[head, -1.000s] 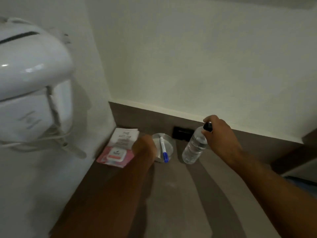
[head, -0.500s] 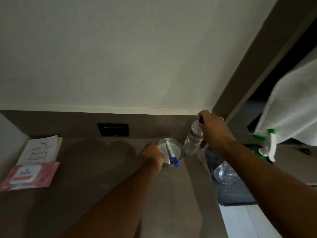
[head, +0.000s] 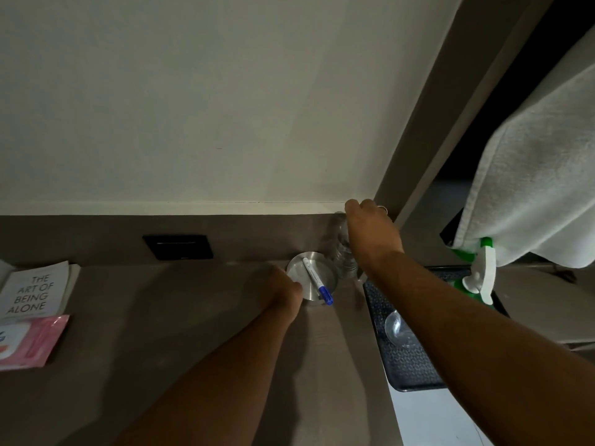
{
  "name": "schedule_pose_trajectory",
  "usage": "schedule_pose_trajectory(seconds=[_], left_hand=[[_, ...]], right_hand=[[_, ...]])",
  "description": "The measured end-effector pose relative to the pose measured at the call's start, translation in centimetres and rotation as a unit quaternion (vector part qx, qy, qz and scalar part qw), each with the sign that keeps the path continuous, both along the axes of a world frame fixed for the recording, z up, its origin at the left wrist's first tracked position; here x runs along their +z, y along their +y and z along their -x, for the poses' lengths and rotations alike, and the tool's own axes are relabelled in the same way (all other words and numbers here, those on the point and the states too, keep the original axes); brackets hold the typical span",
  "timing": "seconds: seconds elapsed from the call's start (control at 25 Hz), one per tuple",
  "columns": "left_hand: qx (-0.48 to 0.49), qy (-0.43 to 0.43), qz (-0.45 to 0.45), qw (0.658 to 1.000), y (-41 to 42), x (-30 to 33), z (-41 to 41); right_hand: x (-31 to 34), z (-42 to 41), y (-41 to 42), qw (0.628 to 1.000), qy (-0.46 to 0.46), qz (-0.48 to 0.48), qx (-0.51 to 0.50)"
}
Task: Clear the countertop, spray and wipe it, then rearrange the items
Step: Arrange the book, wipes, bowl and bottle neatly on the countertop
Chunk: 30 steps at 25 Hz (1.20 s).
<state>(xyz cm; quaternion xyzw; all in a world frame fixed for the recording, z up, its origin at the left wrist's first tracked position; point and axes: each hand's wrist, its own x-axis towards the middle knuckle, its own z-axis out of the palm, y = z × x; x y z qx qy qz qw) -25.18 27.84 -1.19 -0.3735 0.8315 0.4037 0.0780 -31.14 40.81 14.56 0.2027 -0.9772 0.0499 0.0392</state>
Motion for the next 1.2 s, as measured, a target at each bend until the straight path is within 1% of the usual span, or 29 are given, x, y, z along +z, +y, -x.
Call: schedule_pose_trajectory(seconds=[0.12,0.2,0.24,0.32,0.4,0.44,0.52,0.56,0.6,0.68,0.72,0.76,0.8,0.84,0.88,0.92,1.0,1.04,1.08,1.16,1.2], left_hand=[[0.006,0.015,-0.003,1.000,0.1,-0.3,0.1],[0.011,0.018,-0.023,1.000,0.0,-0.6,-0.1],[0.011,0.018,-0.042,0.999,0.0,-0.6,-0.2],[0.018,0.021,-0.110,0.994,-0.4,-0.3,-0.8],[0.045,0.019,-0.170,0.984,-1.3,0.4,-2.1],[0.053,0.024,-0.177,0.982,-2.3,0.6,-3.0],[0.048,0.057,-0.162,0.984,-5.6,1.1,-5.7],[0.032,0.067,-0.123,0.990,-7.8,1.3,-7.5],[0.021,0.062,-0.062,0.996,-10.6,1.6,-9.8],[0.033,0.041,0.066,0.996,-16.9,2.6,-15.3],[0.047,0.026,0.131,0.990,-20.3,3.2,-18.4],[0.052,0.006,0.189,0.981,-23.3,3.8,-21.1],[0.060,-0.010,0.224,0.973,-25.6,4.4,-23.0],[0.083,-0.018,0.238,0.968,-28.4,4.9,-25.2],[0.107,-0.018,0.236,0.966,-30.5,5.4,-26.6],[0.122,-0.015,0.229,0.966,-32.2,5.8,-27.4],[0.129,-0.009,0.195,0.972,-35.6,5.9,-28.5],[0.124,-0.004,0.178,0.976,-36.9,5.5,-28.6],[0.115,-0.005,0.167,0.979,-38.1,5.0,-28.6],[0.083,-0.026,0.162,0.983,-39.8,3.6,-28.0],[0.069,-0.040,0.161,0.984,-40.3,3.1,-27.6]], right_hand=[[0.4,0.5,-0.3,1.000,0.006,-0.010,-0.003],[0.7,0.5,-0.4,1.000,0.004,-0.013,-0.003],[0.8,0.4,-0.3,1.000,0.001,-0.019,-0.003],[1.3,0.1,0.1,1.000,-0.003,-0.028,-0.006],[1.8,-0.5,0.4,1.000,0.022,-0.012,-0.003],[1.9,-1.0,0.4,0.999,0.039,0.008,0.005],[1.5,-3.1,-0.9,0.996,0.039,0.062,0.047],[0.9,-4.3,-2.0,0.993,0.028,0.087,0.076],[0.0,-5.8,-3.9,0.988,0.011,0.112,0.109],[-2.1,-9.0,-9.0,0.967,-0.056,0.172,0.177],[-3.2,-10.9,-12.6,0.951,-0.109,0.210,0.201],[-4.3,-12.6,-15.9,0.930,-0.181,0.248,0.200],[-5.3,-14.0,-18.6,0.904,-0.266,0.286,0.176],[-6.4,-15.7,-22.4,0.872,-0.352,0.305,0.149],[-7.6,-16.9,-25.6,0.848,-0.419,0.302,0.120],[-8.5,-17.7,-28.5,0.833,-0.462,0.286,0.101],[-10.4,-18.9,-34.6,0.818,-0.505,0.259,0.087],[-11.1,-19.1,-37.3,0.813,-0.515,0.259,0.079],[-11.8,-19.2,-39.9,0.800,-0.527,0.279,0.061],[-12.9,-19.1,-43.9,0.752,-0.565,0.341,0.007],[-13.3,-19.0,-45.4,0.734,-0.579,0.353,-0.017]])
